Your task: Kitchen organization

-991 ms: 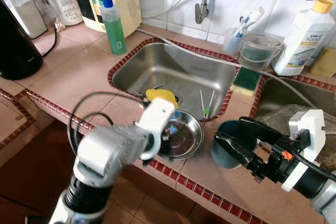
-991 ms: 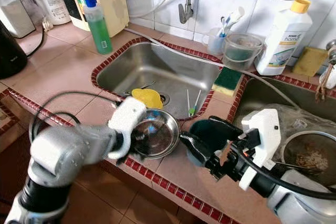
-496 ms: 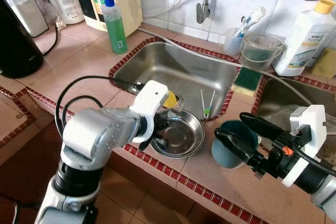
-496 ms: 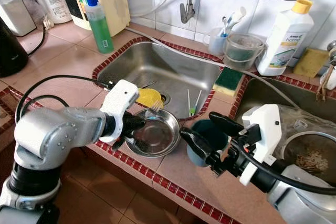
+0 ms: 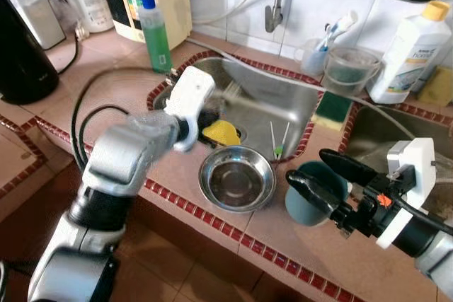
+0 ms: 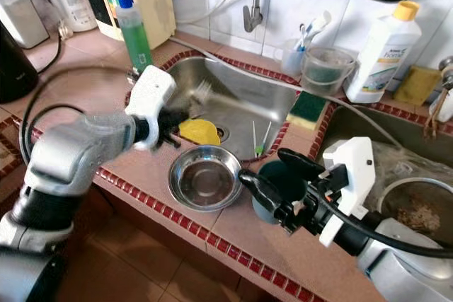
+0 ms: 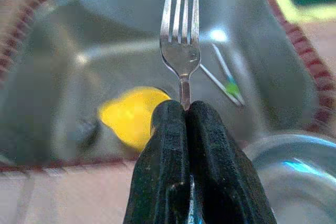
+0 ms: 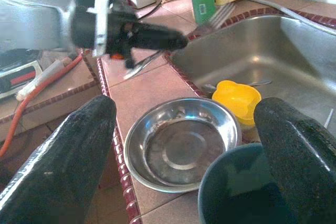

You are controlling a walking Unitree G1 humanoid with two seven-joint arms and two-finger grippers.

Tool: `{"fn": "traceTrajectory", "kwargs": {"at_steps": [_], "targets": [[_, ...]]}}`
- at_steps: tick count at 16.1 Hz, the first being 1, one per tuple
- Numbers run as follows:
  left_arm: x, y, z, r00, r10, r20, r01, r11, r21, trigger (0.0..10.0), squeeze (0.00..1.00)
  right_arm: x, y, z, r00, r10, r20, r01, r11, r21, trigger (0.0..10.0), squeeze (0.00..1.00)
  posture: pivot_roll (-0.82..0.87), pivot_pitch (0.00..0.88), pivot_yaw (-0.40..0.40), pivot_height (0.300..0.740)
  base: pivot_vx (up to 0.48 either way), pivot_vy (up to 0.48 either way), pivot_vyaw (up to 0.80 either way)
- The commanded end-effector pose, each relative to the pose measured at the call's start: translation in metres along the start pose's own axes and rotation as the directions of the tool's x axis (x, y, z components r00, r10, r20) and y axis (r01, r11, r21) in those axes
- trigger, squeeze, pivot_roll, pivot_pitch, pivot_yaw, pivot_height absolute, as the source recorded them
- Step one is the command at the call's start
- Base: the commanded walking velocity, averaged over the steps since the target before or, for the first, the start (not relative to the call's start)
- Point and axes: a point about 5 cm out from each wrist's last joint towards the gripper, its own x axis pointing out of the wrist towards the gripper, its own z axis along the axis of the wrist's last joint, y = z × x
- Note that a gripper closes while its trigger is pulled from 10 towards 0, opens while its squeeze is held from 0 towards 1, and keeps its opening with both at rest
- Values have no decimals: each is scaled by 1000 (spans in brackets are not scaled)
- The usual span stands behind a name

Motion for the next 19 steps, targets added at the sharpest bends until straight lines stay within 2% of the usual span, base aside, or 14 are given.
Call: {"fn": "traceTrajectory", "kwargs": {"at_steps": [1,3,4,6,10,15,19], "targets": [[7,-1,5,999,-11,45,8,999,54,10000,0,0,1,0,1000,-5,7,5,1000,2,10000,0,-177,54,6,740,0,0,0],[18,0,2,998,-13,56,3,985,171,10000,0,-2,-3,1,998,-54,18,54,999,4,10000,0,-196,49,18,740,0,0,0],[29,4,-3,998,-31,62,15,969,247,10000,0,-4,-9,2,992,-118,39,117,993,12,10000,0,-224,47,38,740,0,0,0],[40,8,-6,996,-54,68,31,954,297,10000,0,-7,-10,2,984,-167,56,167,986,18,10000,0,-244,48,53,740,0,0,0],[59,16,-16,996,-44,80,18,953,301,10000,0,-18,-5,0,960,-263,90,262,965,26,10000,0,-303,59,92,740,0,0,0],[67,18,-38,999,-19,26,8,929,370,10000,0,-23,3,-3,952,-293,88,290,956,45,10000,0,-328,77,101,740,0,0,0],[70,16,-39,1000,-10,12,5,918,396,10000,0,-27,8,-4,950,-301,88,296,953,61,10000,0,-344,104,122,740,0,0,0]]}}
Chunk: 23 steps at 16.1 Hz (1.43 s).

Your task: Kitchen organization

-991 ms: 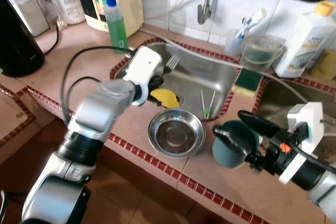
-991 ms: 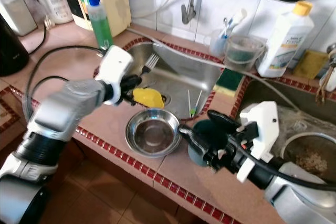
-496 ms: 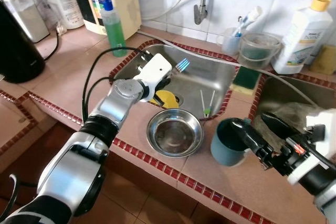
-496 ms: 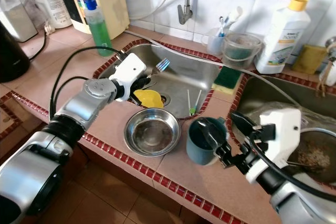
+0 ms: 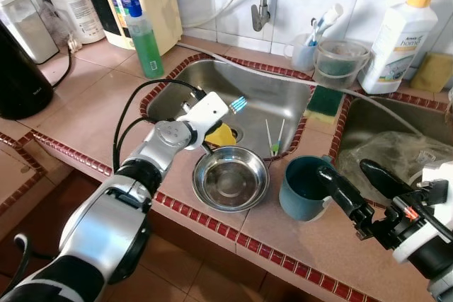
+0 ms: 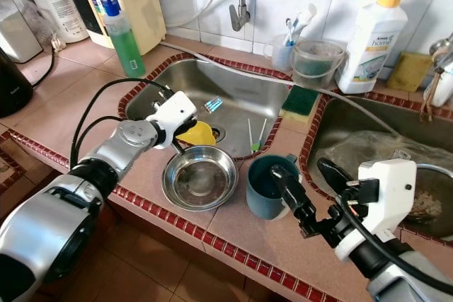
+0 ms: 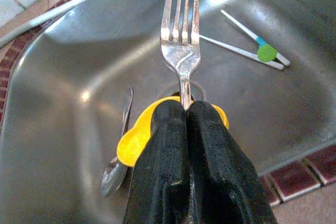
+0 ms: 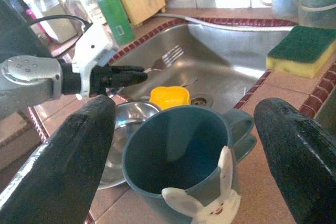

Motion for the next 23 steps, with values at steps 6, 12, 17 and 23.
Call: {"fn": "traceTrajectory", "kwargs": {"at_steps": [6,12,17,23], "targets": [[7,-5,21,1000,-11,18,9,996,91,10000,0,-11,13,-1,1000,-20,18,20,1000,24,10000,0,-375,143,164,740,0,0,0],[9,-11,22,999,-52,13,51,996,79,10000,106,-15,15,-4,999,-42,14,41,998,47,10000,0,-393,157,184,740,0,0,0],[8,-6,24,999,-47,26,46,998,32,10000,1000,-15,16,-4,999,-40,14,39,998,51,10000,0,-384,154,179,740,0,0,0],[5,2,25,999,-30,25,30,999,24,10000,1000,-12,15,-2,1000,-27,17,26,999,42,10000,0,-365,141,165,740,0,0,0]]}}
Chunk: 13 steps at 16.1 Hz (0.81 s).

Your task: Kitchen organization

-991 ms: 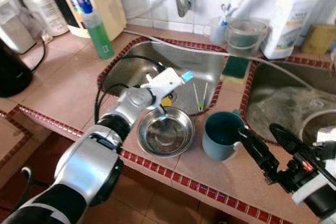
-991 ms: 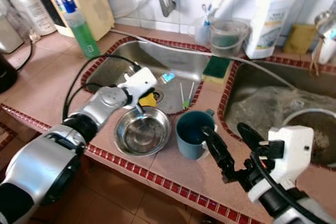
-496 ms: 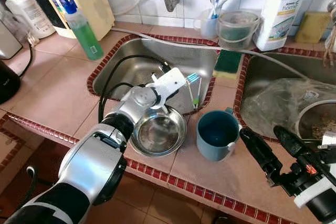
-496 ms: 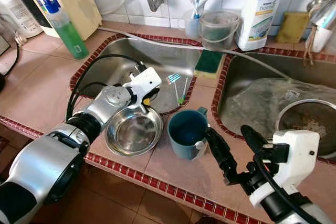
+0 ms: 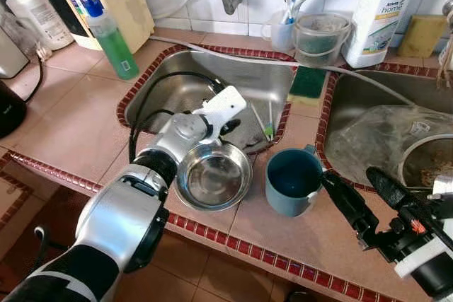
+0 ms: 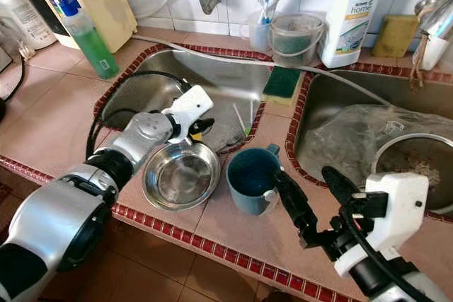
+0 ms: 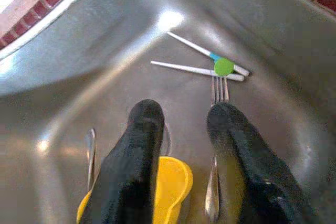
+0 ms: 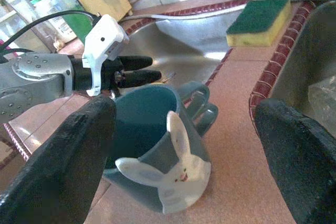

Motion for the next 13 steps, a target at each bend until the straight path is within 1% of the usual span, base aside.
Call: {"fn": "traceTrajectory", "kwargs": {"at_steps": [1,4,8,9,10,11,13], "targets": [[-4,9,0,1000,8,-13,-8,1000,-1,10000,1000,1,3,0,1000,26,-6,-26,1000,5,10000,0,-359,134,162,740,0,0,0],[-8,20,3,1000,29,9,-29,999,-19,10000,1000,7,2,1,999,48,6,-48,999,4,10000,0,-336,113,148,740,0,0,0],[-17,39,10,996,57,61,-55,998,-43,10000,1000,20,0,2,995,100,14,-100,995,-3,10000,0,-299,78,123,740,0,0,0],[-19,42,11,996,62,71,-59,997,-44,10000,961,23,0,2,993,117,15,-116,993,-8,10000,0,-289,71,116,740,0,0,0],[-21,45,11,995,61,76,-58,997,-49,10000,592,26,0,2,991,131,10,-130,991,-14,10000,0,-278,63,108,740,0,0,0],[-23,48,10,995,60,78,-55,997,-59,10000,0,30,0,1,989,147,1,-147,989,-22,10000,0,-265,54,99,740,0,0,0],[-28,53,6,996,49,81,-41,995,-92,10000,0,38,0,-3,984,180,-14,-181,983,-36,10000,0,-238,34,75,740,0,0,0]]}}
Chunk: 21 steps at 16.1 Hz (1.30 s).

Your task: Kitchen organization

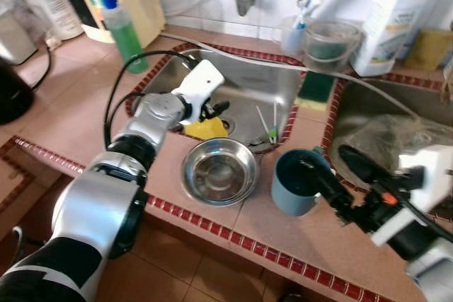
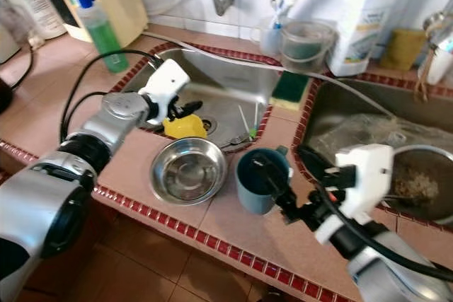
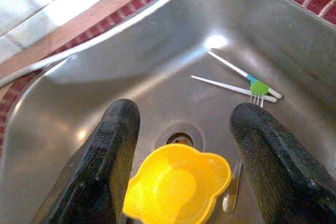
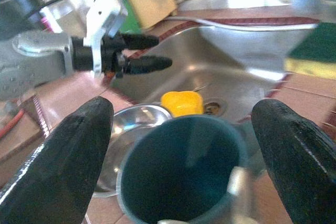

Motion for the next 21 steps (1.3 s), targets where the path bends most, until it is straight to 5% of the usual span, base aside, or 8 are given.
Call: {"fn": "traceTrajectory", "kwargs": {"at_steps": [1,8,21], "targets": [[-5,8,-1,1000,-1,2,1,1000,-24,10000,0,3,2,-3,999,38,-17,-37,999,1,10000,0,-232,29,69,740,0,0,0],[-19,18,-5,994,-114,-1,113,986,-120,10000,0,11,3,-14,994,95,-59,-97,995,-27,10000,0,-198,17,45,740,0,0,0],[-28,-9,-28,957,-281,-74,272,956,-110,10000,0,3,6,-29,995,73,-70,-80,992,-99,10000,0,-206,43,62,740,0,0,0]]}}
